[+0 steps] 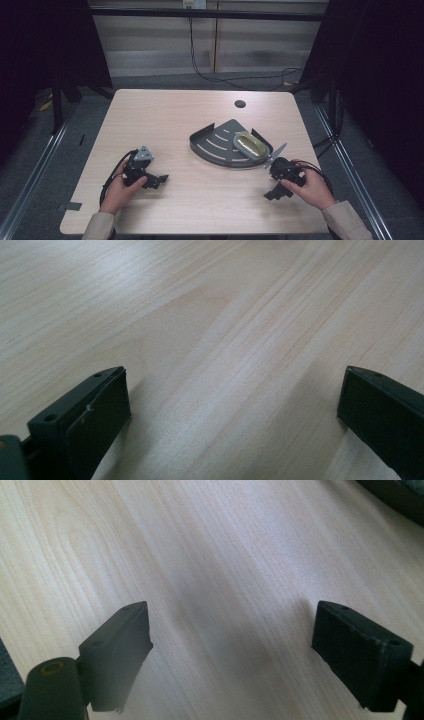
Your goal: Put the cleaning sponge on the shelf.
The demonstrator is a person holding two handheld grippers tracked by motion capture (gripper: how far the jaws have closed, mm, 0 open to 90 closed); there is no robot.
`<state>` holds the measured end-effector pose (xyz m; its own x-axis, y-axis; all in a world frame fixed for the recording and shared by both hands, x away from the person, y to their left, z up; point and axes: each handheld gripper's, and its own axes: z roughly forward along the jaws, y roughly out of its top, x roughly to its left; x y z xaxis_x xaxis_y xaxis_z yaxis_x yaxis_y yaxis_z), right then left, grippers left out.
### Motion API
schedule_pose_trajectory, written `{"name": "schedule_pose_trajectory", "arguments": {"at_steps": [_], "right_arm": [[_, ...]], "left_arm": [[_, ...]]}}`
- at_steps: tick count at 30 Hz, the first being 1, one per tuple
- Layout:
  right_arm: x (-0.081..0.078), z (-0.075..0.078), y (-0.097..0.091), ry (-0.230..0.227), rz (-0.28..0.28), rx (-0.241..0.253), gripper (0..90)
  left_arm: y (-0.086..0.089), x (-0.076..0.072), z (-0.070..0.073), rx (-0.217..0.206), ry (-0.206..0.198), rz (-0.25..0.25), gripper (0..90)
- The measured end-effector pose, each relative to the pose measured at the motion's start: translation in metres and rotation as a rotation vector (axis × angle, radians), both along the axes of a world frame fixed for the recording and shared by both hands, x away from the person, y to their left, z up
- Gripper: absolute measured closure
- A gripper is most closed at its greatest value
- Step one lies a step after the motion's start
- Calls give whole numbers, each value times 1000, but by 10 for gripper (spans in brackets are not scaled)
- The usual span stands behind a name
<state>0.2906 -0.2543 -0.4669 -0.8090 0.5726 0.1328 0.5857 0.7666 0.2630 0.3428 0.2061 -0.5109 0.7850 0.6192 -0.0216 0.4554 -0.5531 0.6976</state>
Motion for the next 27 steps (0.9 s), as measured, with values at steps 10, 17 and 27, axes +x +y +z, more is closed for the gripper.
{"name": "schedule_pose_trajectory", "arguments": {"at_steps": [10, 17, 27], "right_arm": [[-6, -9, -5, -22, -6, 8, 153], [-9, -12, -10, -63, -2, 35, 136], [-23, -23, -20, -212, -34, 136, 102]], "left_arm": [[0, 0, 0, 1, 0, 0, 0], [0, 0, 0, 2, 0, 0, 0], [0, 0, 0, 1, 0, -1, 0]]}}
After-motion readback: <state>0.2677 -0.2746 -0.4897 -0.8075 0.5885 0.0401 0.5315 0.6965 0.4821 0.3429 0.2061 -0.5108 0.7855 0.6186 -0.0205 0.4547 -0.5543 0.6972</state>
